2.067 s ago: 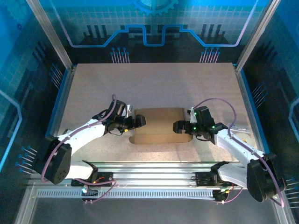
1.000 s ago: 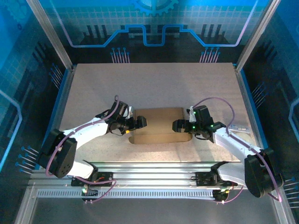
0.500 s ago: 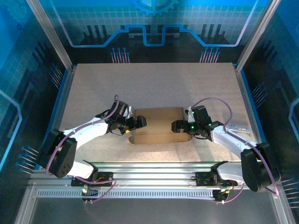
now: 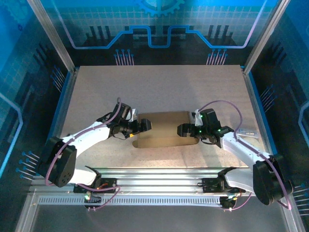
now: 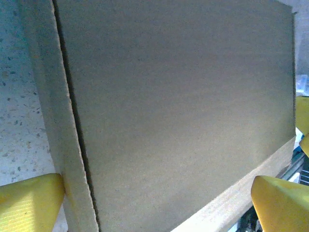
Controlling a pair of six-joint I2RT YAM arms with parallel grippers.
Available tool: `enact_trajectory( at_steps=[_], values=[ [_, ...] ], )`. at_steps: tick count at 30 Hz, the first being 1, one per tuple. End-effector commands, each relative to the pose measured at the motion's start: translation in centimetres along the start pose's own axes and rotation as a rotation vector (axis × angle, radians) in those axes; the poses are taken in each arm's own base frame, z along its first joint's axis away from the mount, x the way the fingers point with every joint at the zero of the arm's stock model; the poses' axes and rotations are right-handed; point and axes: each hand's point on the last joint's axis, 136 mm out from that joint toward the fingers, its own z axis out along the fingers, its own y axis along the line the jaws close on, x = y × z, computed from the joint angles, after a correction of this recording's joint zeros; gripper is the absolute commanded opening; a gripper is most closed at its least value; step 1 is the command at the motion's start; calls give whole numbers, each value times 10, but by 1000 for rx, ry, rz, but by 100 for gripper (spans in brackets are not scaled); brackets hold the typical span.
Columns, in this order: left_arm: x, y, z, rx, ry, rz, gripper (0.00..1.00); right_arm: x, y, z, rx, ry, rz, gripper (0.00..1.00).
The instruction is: Fold the paper box
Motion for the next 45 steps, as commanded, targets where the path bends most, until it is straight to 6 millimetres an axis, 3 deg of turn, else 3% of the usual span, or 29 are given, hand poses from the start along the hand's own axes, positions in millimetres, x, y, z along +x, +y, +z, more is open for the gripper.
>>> enact_trajectory(
  at_steps=[1,9,19,27,32,33,45],
  values=[
    [-6,-38,-24,104,0,57,99,-16,27,-21,-91,-26,-32,100],
    [-12,-59,-50,172,-11,25,99,-26,39,-46,-109,-25,35,100],
    [-7,-71,-57,211,57,-134,99,-33,46,-64,-107,-15,202,100],
    [-20,-80,-71,224,75,-215,99,-37,51,-74,-93,-6,268,100],
    [-24,-77,-68,230,105,-262,99,-34,50,-74,-83,24,310,100],
    [-24,-76,-66,228,111,-268,99,-42,56,-79,-94,12,304,100],
    [-25,-63,-60,195,136,-319,99,-42,55,-69,-95,43,342,100]
  ],
)
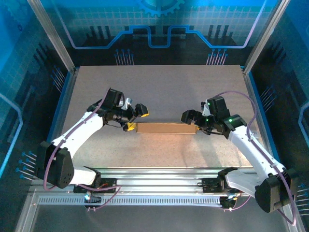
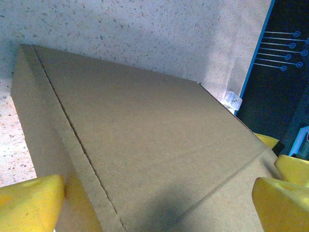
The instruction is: Fold the paper box
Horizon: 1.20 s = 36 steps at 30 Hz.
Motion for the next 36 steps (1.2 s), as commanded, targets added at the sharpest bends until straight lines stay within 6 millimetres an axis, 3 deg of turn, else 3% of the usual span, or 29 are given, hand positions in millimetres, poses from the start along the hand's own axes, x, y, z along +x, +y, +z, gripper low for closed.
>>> enact_trajectory(
  at_steps=[1,10,36],
  values=[
    [9,-19,-5,67,79,-58,99,-1,19,-4,-79,28,20,100],
    [0,-15,-2,54,89,-77,99,-4,15,1,-66,32,40,100],
    [-40,-9,6,51,96,-111,99,-47,-3,4,-50,-31,134,100]
  ],
)
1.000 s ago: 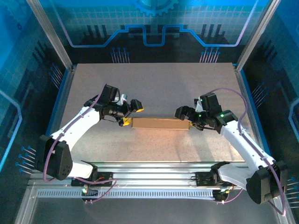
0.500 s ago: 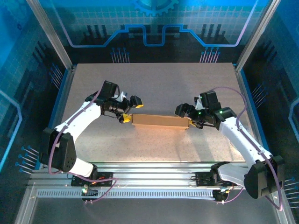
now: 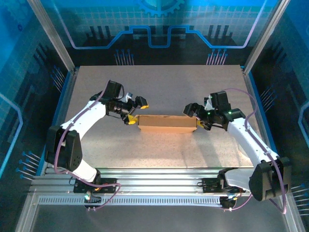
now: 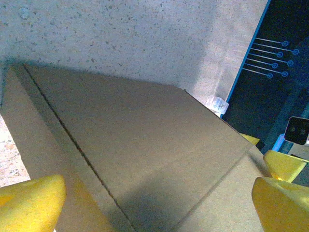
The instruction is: Fold the paper box
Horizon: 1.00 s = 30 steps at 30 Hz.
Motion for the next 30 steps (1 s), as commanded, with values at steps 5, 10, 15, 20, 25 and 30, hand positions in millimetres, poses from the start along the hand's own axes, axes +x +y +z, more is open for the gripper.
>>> enact_trajectory(
  at_steps=[5,10,15,20,25,30],
  values=[
    [-3,-3,-3,13,36,-45,99,-20,7,-10,-45,-28,27,100],
    [-7,-3,-2,17,28,-47,99,-25,4,-9,-58,-34,43,100],
    [-9,-4,-1,18,25,-48,99,-27,3,-7,-57,-38,45,100],
    [-15,-3,0,14,18,-48,99,-33,-1,-4,-39,-52,32,100],
    [-28,-2,-1,7,-5,-38,99,-43,1,-6,-38,-90,-19,100],
    [-40,-5,-6,-3,-37,3,99,-57,4,-19,-33,-161,-114,100]
  ],
)
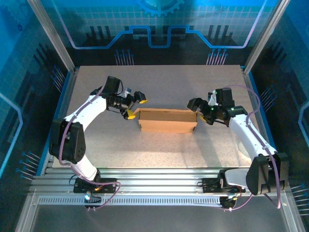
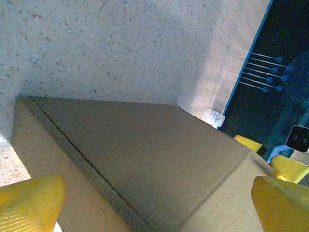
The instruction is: Fold the paper box
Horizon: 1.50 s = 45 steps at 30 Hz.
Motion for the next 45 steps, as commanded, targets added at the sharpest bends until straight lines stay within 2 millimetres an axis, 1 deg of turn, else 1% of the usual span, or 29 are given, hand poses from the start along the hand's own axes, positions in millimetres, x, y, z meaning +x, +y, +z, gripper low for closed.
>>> enact_trajectory(
  at_steps=[1,4,7,10,13,15,16,20,23,26,29,34,37,45],
  values=[
    [-7,-6,-7,-2,-9,20,99,-25,8,-17,-16,-90,-95,100],
    [-9,-11,-15,-2,-34,70,99,-29,12,-27,-20,-107,-154,100],
    [-11,-14,-31,-26,-86,143,99,-30,14,-41,2,-141,-237,100],
    [-8,-11,-48,-81,-131,232,99,-25,18,-56,7,-162,-318,100],
    [0,-5,-61,-125,-151,318,99,-15,22,-64,-6,-155,-383,99],
    [6,-5,-67,-135,-154,363,99,-9,21,-68,-3,-145,-413,96],
    [9,-5,-69,-137,-155,388,97,-7,19,-70,7,-144,-427,93],
    [22,-7,-77,-131,-147,486,87,-2,15,-74,35,-134,-479,75],
    [32,-10,-77,-110,-108,545,80,2,17,-70,31,-101,-513,67],
    [39,-11,-74,-132,-60,589,73,0,15,-65,74,-90,-540,64],
    [42,-11,-69,-179,-27,637,71,-3,14,-61,104,-91,-564,61],
    [43,-12,-63,-233,-2,696,65,-4,11,-54,128,-74,-587,59],
    [42,-9,-59,-259,7,712,62,-2,11,-50,134,-62,-599,57],
    [42,-12,-50,-288,27,744,54,1,14,-43,122,-44,-609,52]
  ],
)
